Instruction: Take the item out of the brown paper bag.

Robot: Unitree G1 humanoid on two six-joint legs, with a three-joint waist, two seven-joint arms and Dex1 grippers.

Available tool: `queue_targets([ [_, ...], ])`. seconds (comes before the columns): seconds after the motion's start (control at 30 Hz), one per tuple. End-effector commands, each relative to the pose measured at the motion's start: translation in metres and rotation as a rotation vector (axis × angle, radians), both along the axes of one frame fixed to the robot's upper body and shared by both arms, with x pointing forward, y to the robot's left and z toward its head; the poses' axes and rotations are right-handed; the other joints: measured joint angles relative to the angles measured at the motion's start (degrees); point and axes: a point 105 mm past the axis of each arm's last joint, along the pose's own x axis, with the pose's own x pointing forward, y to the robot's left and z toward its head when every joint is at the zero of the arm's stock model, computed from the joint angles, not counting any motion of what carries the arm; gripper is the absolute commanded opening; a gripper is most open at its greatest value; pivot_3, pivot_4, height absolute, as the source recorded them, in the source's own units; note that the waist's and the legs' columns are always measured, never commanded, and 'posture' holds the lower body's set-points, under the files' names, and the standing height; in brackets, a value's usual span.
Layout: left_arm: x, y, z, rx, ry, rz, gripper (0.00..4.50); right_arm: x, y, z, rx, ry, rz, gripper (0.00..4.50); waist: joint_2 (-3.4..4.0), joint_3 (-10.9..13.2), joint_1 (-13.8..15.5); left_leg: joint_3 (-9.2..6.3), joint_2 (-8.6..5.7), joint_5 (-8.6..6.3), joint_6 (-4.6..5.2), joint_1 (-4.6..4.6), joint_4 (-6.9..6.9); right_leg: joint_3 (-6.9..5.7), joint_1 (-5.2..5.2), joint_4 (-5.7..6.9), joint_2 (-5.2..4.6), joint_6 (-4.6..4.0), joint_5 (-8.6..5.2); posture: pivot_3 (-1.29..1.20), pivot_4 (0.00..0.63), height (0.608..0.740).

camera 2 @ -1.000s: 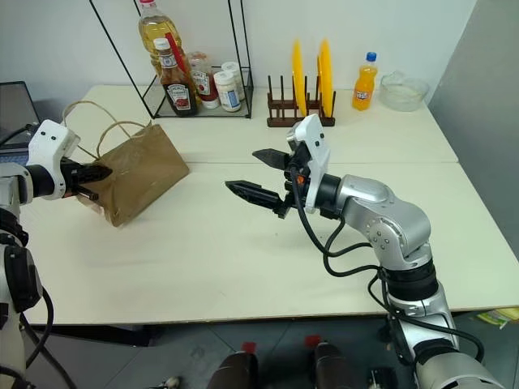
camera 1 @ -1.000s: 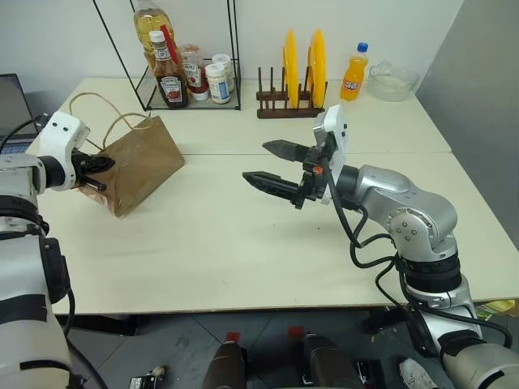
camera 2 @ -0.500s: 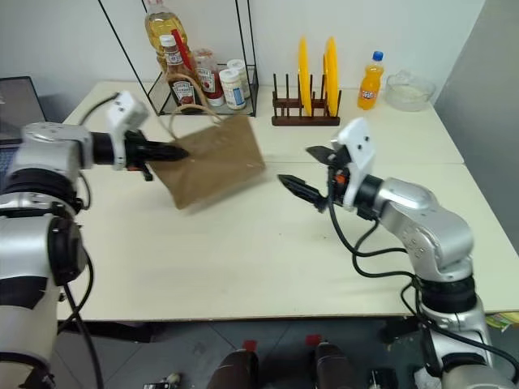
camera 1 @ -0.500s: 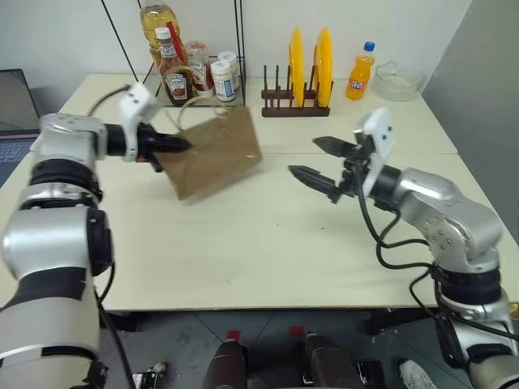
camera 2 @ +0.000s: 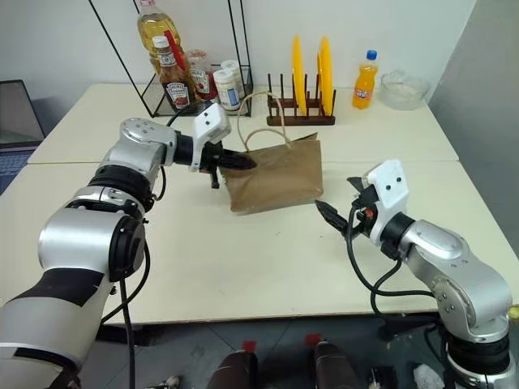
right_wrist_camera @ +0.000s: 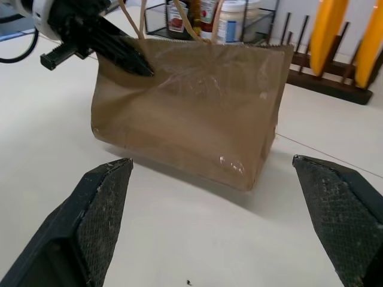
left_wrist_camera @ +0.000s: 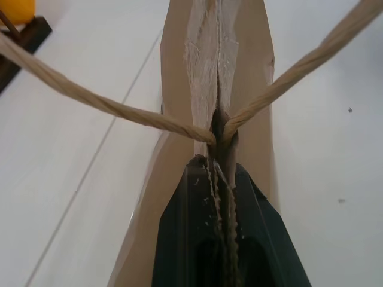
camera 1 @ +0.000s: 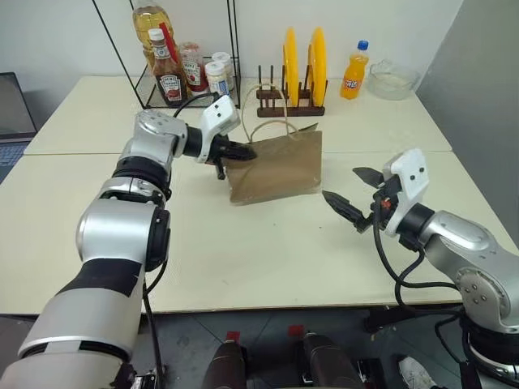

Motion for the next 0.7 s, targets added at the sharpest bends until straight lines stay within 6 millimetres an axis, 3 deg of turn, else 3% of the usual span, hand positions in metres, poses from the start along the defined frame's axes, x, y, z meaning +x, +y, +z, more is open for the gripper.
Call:
queue_targets([
  [0.03,0.007,-0.004,0.021,0.026,-0.121,0.022,0.04,-0.007,-0.005,0.01,0.015,-0.049,-0.029,4.5,0.0,0.0,0.0,0.0,0.0,0.0,0.0,0.01,0.0,-0.01,0.0,0.01,0.01,0.0,0.0,0.0,0.15,0.74],
  [0.3,0.012,-0.003,-0.008,0.124,-0.158,0.059,0.04,-0.006,-0.003,0.01,0.03,-0.04,-0.033,4.5,0.0,0.0,0.0,-0.01,0.0,0.0,0.0,0.02,0.01,0.0,0.02,0.01,0.02,0.0,0.0,0.0,0.15,0.74],
  [0.47,0.008,0.003,0.002,0.074,-0.147,0.035,1.38,-0.003,0.0,0.009,0.035,-0.03,-0.01,4.5,0.0,0.0,0.1,-0.01,-0.01,0.0,0.0,0.03,0.02,-0.01,0.03,0.04,0.02,0.0,0.0,0.0,0.15,0.74],
  [0.7,-0.003,0.04,0.036,-0.008,-0.187,0.037,3.5,0.006,0.004,0.005,0.031,-0.011,0.042,4.5,0.0,0.0,-0.4,0.0,0.02,0.0,0.0,0.06,0.01,0.0,0.02,0.08,0.05,0.0,0.0,0.0,0.15,0.74],
])
